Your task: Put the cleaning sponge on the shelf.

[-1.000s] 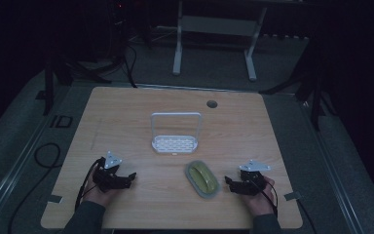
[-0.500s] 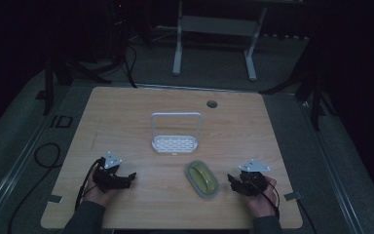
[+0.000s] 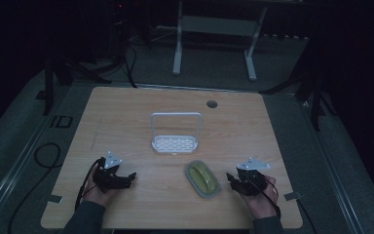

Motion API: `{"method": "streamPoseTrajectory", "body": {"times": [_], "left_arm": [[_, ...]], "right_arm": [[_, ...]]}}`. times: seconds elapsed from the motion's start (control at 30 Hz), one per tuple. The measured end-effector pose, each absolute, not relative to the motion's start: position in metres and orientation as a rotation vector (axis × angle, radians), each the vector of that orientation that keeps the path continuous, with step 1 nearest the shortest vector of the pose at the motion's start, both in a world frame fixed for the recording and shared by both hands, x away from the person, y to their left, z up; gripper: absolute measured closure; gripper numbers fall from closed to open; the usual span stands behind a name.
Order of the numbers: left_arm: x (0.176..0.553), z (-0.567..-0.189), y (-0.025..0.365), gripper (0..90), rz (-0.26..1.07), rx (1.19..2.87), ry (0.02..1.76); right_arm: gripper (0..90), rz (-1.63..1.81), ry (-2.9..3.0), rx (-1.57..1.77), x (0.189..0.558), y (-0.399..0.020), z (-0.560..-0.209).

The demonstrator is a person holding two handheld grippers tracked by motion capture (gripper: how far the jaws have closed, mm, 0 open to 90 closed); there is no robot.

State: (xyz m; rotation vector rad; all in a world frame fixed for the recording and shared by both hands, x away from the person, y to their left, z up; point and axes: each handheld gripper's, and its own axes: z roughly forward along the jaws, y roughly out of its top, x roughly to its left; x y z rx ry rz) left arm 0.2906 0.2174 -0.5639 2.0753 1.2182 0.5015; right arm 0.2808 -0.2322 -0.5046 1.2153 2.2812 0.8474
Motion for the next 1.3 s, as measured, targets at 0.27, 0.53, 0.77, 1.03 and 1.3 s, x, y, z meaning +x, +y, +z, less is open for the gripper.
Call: {"method": "streamPoseTrajectory", "body": {"times": [0.27,0.53,0.77,1.03,1.3], "left_arm": [[0.291,-0.564,0.217,13.7,0.501,2.076,1.218],[0.291,-0.564,0.217,13.8,0.501,2.076,1.218],[0.291,-0.564,0.217,13.7,0.501,2.075,1.218],[0.291,-0.564,0.217,13.8,0.501,2.075,1.218],[0.291,-0.564,0.217,13.8,0.501,2.075,1.218]], "right_arm": [[54.1,0.834,2.318,1.193,0.28,-0.222,-0.496],[56.2,0.837,2.34,1.174,0.282,-0.212,-0.488],[59.0,0.829,2.368,1.167,0.284,-0.204,-0.484],[59.0,0.823,2.4,1.158,0.287,-0.193,-0.481],[59.3,0.806,2.445,1.125,0.291,-0.181,-0.477]]}}
